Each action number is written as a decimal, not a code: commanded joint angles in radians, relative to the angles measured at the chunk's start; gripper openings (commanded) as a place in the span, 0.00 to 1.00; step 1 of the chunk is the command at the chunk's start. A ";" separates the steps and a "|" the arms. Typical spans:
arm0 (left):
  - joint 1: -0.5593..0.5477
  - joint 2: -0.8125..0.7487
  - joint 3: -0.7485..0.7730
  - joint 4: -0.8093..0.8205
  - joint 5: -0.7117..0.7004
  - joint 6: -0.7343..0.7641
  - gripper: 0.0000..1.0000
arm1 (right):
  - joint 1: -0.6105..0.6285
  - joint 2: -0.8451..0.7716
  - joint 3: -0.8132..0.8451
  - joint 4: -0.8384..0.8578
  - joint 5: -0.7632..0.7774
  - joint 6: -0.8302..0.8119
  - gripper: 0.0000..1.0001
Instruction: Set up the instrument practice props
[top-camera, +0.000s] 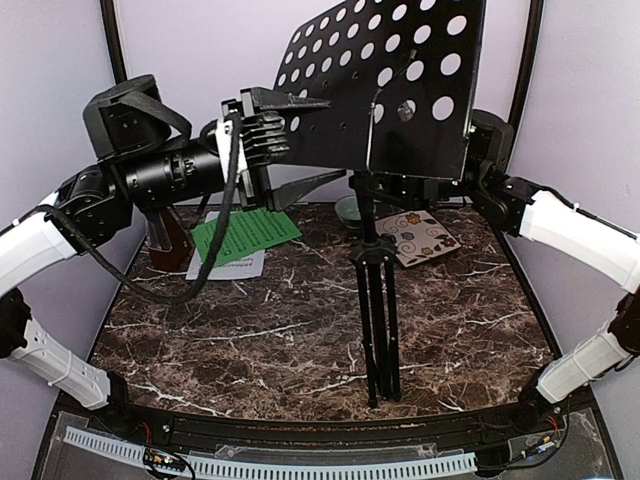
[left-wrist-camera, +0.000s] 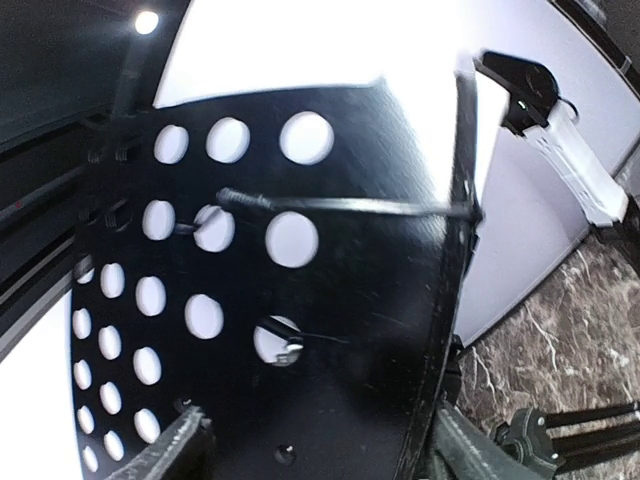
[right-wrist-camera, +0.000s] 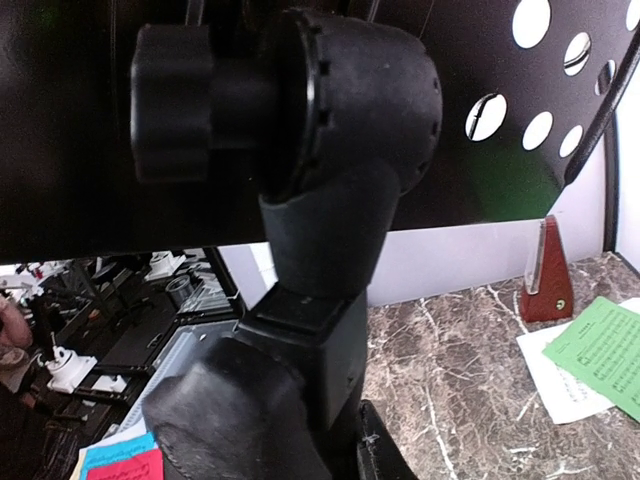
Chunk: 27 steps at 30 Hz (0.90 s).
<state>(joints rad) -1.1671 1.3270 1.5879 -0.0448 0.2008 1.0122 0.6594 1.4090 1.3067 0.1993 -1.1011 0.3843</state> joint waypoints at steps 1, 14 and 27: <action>-0.006 -0.134 -0.074 0.193 -0.057 -0.072 0.76 | -0.029 -0.044 0.064 0.269 0.079 0.033 0.00; -0.005 -0.317 -0.474 0.358 -0.335 -0.393 0.75 | -0.102 -0.066 0.141 0.356 0.241 0.006 0.00; -0.002 -0.025 -0.528 0.478 -0.589 -0.755 0.67 | -0.093 -0.140 0.021 0.393 0.537 -0.048 0.00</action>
<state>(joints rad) -1.1698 1.2823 1.0733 0.3340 -0.2977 0.4061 0.5571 1.3769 1.3083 0.3416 -0.7200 0.3687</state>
